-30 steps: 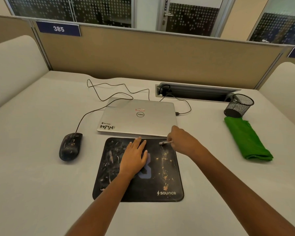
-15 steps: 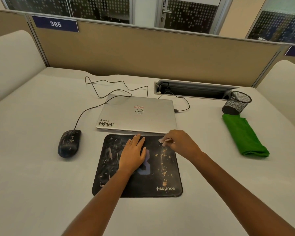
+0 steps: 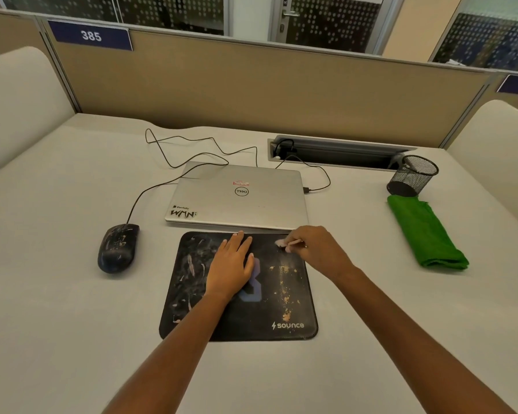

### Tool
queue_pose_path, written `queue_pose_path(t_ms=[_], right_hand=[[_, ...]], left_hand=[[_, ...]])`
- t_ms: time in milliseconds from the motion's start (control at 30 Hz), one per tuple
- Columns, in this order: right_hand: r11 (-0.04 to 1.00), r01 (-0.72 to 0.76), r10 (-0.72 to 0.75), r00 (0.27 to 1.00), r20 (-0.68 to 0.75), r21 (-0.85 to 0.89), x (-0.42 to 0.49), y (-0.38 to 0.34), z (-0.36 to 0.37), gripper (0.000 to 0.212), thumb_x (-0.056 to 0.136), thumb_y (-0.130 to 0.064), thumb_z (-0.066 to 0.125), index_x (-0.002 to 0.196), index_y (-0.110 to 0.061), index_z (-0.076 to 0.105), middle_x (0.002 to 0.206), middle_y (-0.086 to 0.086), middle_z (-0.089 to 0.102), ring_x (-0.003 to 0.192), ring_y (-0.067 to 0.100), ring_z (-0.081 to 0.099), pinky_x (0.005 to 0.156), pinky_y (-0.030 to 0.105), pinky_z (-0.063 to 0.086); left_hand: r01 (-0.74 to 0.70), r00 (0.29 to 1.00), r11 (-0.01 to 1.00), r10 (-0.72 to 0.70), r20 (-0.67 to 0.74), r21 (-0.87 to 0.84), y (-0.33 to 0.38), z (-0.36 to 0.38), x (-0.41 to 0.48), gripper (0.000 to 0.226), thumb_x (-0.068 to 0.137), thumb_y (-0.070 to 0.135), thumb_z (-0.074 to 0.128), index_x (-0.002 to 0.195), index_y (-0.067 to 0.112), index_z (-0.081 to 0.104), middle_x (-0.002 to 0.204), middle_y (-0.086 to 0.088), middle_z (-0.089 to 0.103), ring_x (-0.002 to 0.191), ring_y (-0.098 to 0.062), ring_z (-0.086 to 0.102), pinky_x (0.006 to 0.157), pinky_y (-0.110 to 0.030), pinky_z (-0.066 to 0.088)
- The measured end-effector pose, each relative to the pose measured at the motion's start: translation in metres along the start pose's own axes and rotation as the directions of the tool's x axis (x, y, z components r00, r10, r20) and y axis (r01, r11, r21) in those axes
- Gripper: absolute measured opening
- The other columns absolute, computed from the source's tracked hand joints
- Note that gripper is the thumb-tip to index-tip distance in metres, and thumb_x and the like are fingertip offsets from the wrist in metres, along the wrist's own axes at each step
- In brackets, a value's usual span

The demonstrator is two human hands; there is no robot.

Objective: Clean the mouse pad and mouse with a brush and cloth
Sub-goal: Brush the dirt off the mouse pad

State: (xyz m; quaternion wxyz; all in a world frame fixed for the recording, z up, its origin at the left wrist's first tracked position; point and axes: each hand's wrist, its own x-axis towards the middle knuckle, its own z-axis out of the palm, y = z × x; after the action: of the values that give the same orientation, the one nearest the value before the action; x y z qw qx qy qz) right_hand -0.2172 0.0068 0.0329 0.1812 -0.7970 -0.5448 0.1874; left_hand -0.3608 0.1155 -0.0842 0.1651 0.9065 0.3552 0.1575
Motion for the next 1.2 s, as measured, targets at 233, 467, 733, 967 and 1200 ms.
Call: queue_pose_path(t_ms=[233,467,733,967,1200], right_hand=[[0.998,0.043,-0.044,0.999,0.032,0.051,-0.009,0.009,-0.020,0.015,0.083,-0.010,0.064,0.096,-0.006,0.072,0.100,0.012,0.071,0.082,0.013,0.057,0.064,0.006,0.036],[0.990,0.069,-0.055,0.992,-0.111,0.126,-0.001,-0.009,0.001,0.020,0.086,-0.009,0.061,0.102,-0.002,0.069,0.107,0.016,0.069,0.097,0.025,0.062,0.077,0.012,0.037],[0.994,0.095,-0.100,0.991,0.084,0.062,-0.023,0.004,-0.005,0.015,0.083,-0.009,0.064,0.095,-0.009,0.072,0.098,0.010,0.071,0.070,0.001,0.051,0.058,0.000,0.037],[0.980,0.153,-0.144,0.987,-0.074,0.127,-0.017,-0.008,0.004,0.019,0.084,-0.007,0.062,0.102,-0.005,0.070,0.104,0.014,0.070,0.095,0.023,0.062,0.079,0.013,0.041],[0.984,0.171,-0.177,0.977,0.123,0.051,-0.034,0.005,-0.003,0.019,0.081,-0.004,0.065,0.097,-0.009,0.073,0.099,0.010,0.072,0.073,0.001,0.053,0.061,-0.005,0.037]], left_hand=[[-0.005,1.000,1.000,0.005,0.010,0.022,0.001,-0.001,0.001,0.047,0.099,0.028,0.033,0.144,0.015,0.031,0.155,-0.005,0.024,0.143,-0.018,0.023,0.119,-0.030,0.009],[-0.016,0.994,0.994,0.004,0.110,0.107,0.000,-0.003,0.001,0.050,0.101,0.030,0.025,0.149,0.018,0.017,0.159,-0.003,0.011,0.146,-0.016,0.010,0.119,-0.031,0.003],[0.021,0.981,0.978,-0.060,0.183,0.208,0.002,-0.005,-0.002,0.052,0.102,0.033,0.018,0.150,0.019,0.004,0.159,-0.002,0.000,0.147,-0.018,-0.001,0.119,-0.037,-0.002],[0.046,0.975,0.975,-0.092,0.203,0.219,0.004,-0.008,-0.006,0.053,0.102,0.032,0.017,0.149,0.016,0.001,0.159,-0.004,-0.001,0.147,-0.019,-0.002,0.119,-0.038,-0.003],[0.066,0.984,0.976,-0.098,0.148,0.209,0.001,-0.006,-0.020,0.053,0.101,0.035,0.017,0.150,0.018,0.003,0.159,-0.003,-0.001,0.147,-0.019,-0.002,0.119,-0.035,-0.004]])
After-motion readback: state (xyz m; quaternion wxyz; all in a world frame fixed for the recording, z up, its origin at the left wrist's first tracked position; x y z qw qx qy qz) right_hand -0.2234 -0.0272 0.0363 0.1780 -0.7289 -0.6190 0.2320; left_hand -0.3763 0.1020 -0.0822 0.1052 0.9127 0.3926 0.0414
